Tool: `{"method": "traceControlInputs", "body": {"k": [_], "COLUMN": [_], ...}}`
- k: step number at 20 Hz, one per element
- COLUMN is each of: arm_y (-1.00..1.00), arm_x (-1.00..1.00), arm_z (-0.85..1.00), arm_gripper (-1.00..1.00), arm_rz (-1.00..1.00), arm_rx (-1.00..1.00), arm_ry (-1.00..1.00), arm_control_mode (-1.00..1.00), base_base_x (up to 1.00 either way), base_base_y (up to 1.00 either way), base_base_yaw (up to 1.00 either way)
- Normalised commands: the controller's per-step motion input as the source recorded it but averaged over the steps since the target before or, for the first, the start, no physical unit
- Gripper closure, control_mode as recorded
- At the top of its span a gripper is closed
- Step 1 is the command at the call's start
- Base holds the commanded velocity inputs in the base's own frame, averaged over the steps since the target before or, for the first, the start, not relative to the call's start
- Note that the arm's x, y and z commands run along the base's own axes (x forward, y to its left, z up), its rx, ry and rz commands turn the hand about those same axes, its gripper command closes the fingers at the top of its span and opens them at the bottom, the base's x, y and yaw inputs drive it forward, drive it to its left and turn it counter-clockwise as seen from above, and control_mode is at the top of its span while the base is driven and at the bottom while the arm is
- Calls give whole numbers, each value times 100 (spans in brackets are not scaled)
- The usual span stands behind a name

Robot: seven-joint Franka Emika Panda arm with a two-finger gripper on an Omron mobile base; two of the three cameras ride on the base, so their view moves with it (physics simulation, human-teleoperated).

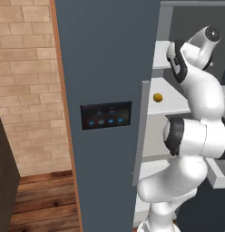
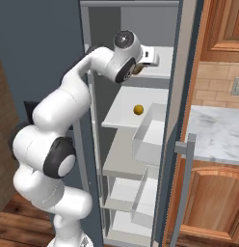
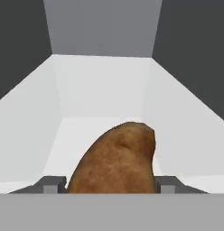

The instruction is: Place the cold items (potato and lemon) from the fridge in one tupperware on the dining counter. Place the warm items (hot dog and kebab skewer) in the stove area in another tupperware.

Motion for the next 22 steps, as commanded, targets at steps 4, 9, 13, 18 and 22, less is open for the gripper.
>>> {"method": "traceControlInputs", "body": {"k": [4,9,13,18,22], "arm_y": [40,60,52,87,78], "arm_x": [-100,-100,-100,-100,-100], "arm_z": [16,14,1,0,-6], "arm_gripper": [100,100,100,100,100], "arm_rz": [-19,-22,-27,-16,-14], "arm_rx": [-8,-3,3,9,16], "arm_ry": [13,25,21,1,-2], "arm_control_mode": [-100,-100,-100,-100,-100], "base_base_x": [0,0,0,0,0], "base_base_y": [0,0,0,0,0], "base_base_yaw": [0,0,0,0,0]}}
